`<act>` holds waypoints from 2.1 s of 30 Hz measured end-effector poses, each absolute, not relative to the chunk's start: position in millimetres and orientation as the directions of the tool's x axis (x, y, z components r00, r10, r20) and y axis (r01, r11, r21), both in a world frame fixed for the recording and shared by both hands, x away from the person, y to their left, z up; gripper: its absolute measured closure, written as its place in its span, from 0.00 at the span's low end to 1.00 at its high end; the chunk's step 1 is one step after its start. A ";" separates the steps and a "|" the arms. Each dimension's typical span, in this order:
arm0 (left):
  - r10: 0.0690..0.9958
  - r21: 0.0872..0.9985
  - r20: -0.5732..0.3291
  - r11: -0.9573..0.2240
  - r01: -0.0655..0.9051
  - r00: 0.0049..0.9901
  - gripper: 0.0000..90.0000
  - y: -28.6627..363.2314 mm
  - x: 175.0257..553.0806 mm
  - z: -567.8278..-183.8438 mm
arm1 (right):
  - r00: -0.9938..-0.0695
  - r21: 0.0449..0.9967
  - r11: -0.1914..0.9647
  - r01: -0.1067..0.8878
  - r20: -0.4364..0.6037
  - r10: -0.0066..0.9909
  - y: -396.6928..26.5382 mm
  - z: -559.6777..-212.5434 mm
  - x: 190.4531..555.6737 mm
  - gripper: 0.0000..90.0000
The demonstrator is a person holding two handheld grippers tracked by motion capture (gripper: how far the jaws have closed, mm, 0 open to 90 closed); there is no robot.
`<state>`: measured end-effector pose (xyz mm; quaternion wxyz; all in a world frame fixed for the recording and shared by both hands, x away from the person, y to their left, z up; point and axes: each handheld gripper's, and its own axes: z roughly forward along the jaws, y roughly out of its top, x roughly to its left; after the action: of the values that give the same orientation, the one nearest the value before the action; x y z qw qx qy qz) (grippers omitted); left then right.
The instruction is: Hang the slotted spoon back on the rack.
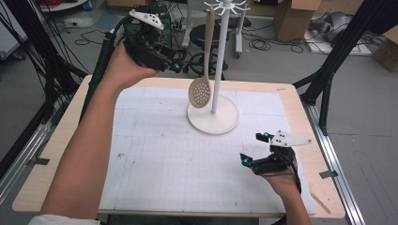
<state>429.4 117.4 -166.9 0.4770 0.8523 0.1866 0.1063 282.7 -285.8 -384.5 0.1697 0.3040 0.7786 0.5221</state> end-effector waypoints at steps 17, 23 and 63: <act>0.443 0.896 0.011 -0.403 0.188 0.896 0.23 159.6 396.7 -204.8 | -0.758 0.911 0.284 0.299 0.046 0.650 -283.3 -386.8 283.6 0.00; 0.441 0.904 0.001 -0.385 0.188 0.898 0.20 170.1 384.5 -229.3 | -0.759 0.909 0.287 0.303 0.048 0.649 -282.0 -387.3 284.2 0.00; 0.427 0.946 -0.042 -0.274 0.173 0.903 0.11 205.8 311.5 -349.2 | -0.777 0.890 0.317 0.327 0.062 0.627 -270.2 -398.1 290.4 0.00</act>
<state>311.5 205.8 -349.2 0.5720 0.7903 0.1898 0.1107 290.4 -270.2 -398.1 0.1492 0.2989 0.7977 0.5021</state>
